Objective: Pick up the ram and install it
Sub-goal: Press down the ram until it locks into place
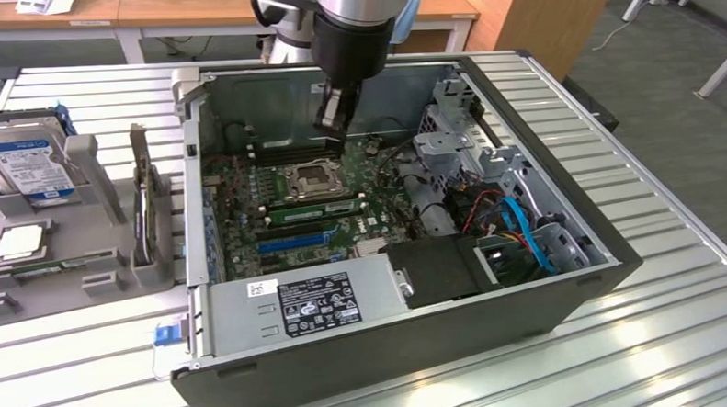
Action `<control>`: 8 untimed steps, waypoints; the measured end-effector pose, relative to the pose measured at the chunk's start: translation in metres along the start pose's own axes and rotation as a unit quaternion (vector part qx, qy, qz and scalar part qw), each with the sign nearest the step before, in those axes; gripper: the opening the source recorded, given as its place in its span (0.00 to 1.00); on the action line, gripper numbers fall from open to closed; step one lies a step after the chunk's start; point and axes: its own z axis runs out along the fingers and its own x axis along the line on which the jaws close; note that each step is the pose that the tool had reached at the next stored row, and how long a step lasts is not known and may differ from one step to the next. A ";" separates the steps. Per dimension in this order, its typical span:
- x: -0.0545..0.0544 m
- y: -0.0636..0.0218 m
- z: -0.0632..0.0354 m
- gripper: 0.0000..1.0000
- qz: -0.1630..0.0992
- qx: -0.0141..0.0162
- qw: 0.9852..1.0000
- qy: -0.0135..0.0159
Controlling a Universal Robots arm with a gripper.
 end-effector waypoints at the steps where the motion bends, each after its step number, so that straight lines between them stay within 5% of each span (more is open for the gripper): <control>1: 0.000 0.0000 0.0000 0.10 0.007 0.000 1.000 0.000; 8: 0.000 0.0000 0.0000 0.10 0.051 0.003 0.999 -0.003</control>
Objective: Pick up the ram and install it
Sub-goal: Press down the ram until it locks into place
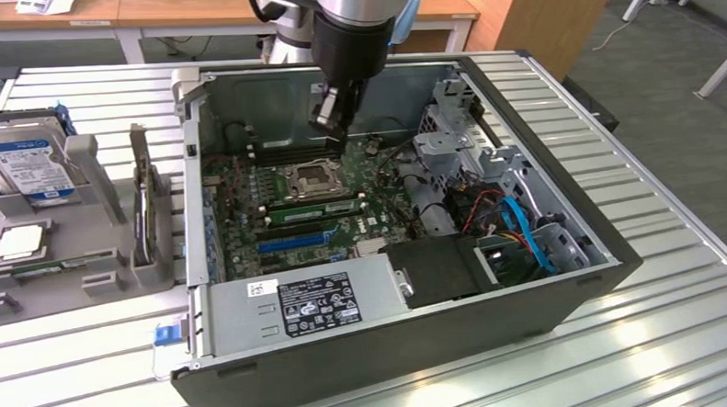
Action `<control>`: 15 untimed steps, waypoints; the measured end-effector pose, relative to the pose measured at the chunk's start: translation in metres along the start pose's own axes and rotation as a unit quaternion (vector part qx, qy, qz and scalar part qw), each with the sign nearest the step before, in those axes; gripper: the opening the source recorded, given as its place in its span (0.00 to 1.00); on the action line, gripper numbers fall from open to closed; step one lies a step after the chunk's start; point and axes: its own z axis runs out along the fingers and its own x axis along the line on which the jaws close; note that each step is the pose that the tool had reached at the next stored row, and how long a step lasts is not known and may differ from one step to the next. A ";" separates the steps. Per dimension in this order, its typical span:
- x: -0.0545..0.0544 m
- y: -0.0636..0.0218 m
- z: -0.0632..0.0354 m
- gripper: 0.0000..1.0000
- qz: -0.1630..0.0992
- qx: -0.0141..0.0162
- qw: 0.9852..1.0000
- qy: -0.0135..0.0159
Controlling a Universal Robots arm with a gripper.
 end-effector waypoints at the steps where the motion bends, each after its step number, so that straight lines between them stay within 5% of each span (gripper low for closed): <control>1: 0.000 0.0000 0.0000 0.10 0.007 0.000 1.000 0.000; 8: 0.000 0.0000 0.0000 0.10 0.055 0.003 0.998 -0.003; 15: 0.000 0.0000 0.0001 0.10 0.108 0.006 0.994 -0.006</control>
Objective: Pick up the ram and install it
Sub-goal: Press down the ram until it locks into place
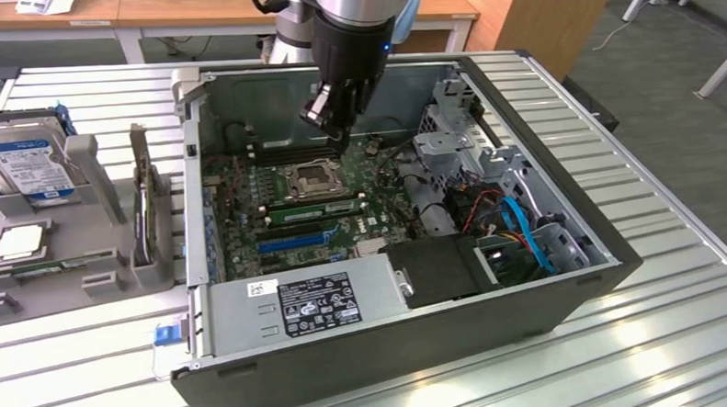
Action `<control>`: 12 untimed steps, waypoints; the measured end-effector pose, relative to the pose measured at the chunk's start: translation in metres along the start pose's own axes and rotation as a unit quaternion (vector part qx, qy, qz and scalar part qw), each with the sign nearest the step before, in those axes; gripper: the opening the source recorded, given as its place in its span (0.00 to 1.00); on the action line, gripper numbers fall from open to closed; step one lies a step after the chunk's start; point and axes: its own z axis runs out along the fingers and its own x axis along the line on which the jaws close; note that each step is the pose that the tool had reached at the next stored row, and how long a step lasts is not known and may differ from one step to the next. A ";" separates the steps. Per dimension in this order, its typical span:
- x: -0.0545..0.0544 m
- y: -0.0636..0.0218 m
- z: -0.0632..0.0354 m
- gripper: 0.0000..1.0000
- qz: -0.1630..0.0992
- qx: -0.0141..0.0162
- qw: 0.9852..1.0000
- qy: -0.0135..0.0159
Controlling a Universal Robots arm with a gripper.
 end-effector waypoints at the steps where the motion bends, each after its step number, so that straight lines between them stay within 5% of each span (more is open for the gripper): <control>1: 0.000 0.0000 0.0000 0.10 0.007 0.000 1.000 0.000; 7: 0.000 0.0000 0.0000 0.10 0.051 0.003 0.999 -0.003; 12: 0.000 0.0000 0.0000 0.10 0.087 0.005 0.996 -0.005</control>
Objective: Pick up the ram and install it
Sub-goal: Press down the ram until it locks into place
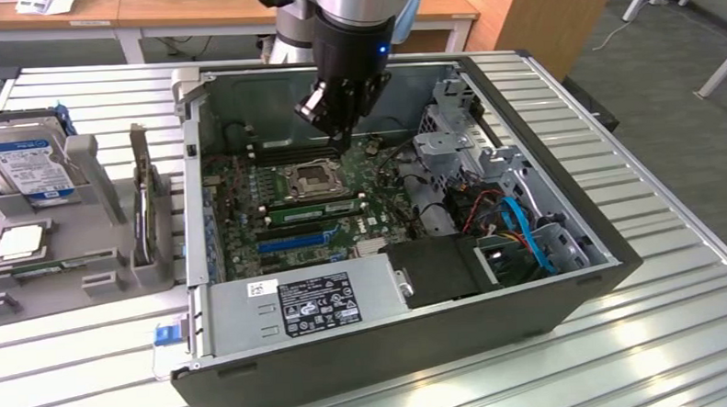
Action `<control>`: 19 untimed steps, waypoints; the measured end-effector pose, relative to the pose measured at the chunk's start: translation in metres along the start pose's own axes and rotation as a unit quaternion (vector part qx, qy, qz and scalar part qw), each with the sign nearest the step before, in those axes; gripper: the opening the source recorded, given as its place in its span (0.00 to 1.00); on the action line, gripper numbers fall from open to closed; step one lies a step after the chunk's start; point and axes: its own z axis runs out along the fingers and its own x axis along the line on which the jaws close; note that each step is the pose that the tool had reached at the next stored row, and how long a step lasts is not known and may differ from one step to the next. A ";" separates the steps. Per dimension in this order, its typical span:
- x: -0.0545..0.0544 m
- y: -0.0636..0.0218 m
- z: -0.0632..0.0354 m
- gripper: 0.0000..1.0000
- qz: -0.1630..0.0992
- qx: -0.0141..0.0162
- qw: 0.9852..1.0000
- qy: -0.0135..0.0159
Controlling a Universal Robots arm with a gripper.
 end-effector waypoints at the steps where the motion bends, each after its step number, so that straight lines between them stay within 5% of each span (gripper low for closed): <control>1: 0.000 0.0000 0.0000 0.10 0.007 0.000 1.000 0.000; 10: 0.000 0.0000 -0.0001 0.10 0.058 0.003 0.998 -0.003; 19: 0.000 0.0000 0.0000 0.10 0.106 0.005 0.994 -0.006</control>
